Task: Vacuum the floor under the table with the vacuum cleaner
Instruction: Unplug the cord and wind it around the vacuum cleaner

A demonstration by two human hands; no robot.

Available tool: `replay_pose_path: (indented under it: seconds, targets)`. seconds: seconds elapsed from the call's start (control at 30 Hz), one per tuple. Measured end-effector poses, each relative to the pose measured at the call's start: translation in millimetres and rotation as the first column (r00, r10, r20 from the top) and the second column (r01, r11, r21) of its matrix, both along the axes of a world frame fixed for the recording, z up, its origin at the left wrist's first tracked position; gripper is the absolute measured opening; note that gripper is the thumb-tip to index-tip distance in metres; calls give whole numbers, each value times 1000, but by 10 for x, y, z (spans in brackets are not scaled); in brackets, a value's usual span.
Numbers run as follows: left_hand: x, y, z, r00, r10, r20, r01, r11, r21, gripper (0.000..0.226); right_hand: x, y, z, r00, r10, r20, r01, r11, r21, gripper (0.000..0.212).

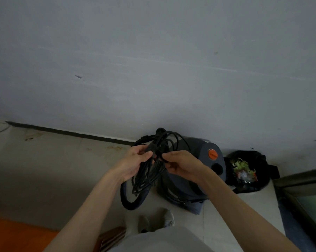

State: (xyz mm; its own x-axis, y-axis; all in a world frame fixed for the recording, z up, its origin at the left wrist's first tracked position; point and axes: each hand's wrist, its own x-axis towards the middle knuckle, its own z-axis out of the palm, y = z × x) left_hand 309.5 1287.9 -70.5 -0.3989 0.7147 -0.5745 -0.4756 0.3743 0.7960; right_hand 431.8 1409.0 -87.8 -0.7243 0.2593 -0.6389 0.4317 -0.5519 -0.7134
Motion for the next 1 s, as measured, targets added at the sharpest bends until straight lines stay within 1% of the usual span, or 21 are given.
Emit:
replay_pose_path:
  seconds: [0.07, 0.1, 0.13, 0.2, 0.3, 0.43, 0.5, 0.63, 0.7, 0.77, 0.8, 0.83, 0.87, 0.9, 0.93, 0.97, 1.0]
  targets:
    - [30, 20, 13, 998, -7, -55, 6, 1000, -16, 18, -21, -10, 64, 996, 71, 48, -80, 969, 234, 19]
    - [43, 26, 20, 995, -18, -94, 16, 1000, -17, 18, -29, -3, 86, 991, 107, 74, -125, 940, 317, 17]
    - [54, 25, 26, 990, -31, -137, 29, 999, -15, 18, -36, 5, 111, 987, 134, 89, -157, 921, 357, 16]
    - [63, 25, 37, 971, -61, -231, 59, 998, -19, 22, -43, 34, 147, 986, 144, 87, -165, 930, 329, 16]
    - [53, 28, 37, 918, -111, -380, 102, 994, -45, 31, -83, 72, 180, 993, 91, 70, -102, 978, 184, 20]
    - [30, 18, -5, 797, -197, -570, 168, 980, -104, 37, -179, 86, 227, 990, 80, 112, -98, 981, 165, 22]
    - [35, 12, -48, 756, -251, -604, 211, 968, -138, 36, -210, 91, 246, 987, 66, 145, -81, 991, 103, 22]
    - [67, -4, -97, 748, -297, -593, 244, 955, -170, 38, -225, 69, 229, 982, 7, 191, 2, 999, -46, 20]
    - [80, -10, -102, 740, -311, -596, 257, 950, -176, 38, -213, 61, 215, 980, -51, 190, 67, 995, -80, 19]
    - [97, -20, -114, 740, -322, -590, 269, 946, -179, 37, -194, 43, 208, 980, -93, 174, 102, 994, -45, 17]
    - [102, -28, -113, 750, -318, -580, 266, 948, -175, 35, -185, 19, 198, 984, -101, 150, 97, 995, 31, 16]
    - [107, -30, -112, 762, -315, -566, 263, 949, -174, 33, -163, -12, 180, 989, -82, 120, 60, 983, 176, 18]
    - [116, -32, -107, 772, -313, -553, 263, 950, -169, 31, -123, -34, 146, 994, -20, 104, -23, 919, 395, 21]
    - [124, -27, -109, 788, -309, -533, 263, 951, -162, 29, -76, -60, 114, 991, 71, 110, -124, 771, 625, 24]
    - [128, -25, -111, 811, -299, -503, 261, 954, -146, 29, -23, -76, 70, 976, 169, 134, -207, 560, 802, 28]
    - [130, -26, -121, 839, -288, -461, 253, 958, -137, 30, 33, -82, 32, 953, 255, 164, -252, 364, 897, 34]
    - [134, -35, -127, 864, -282, -416, 247, 959, -137, 30, 102, -82, -6, 924, 315, 216, -283, 186, 941, 40]
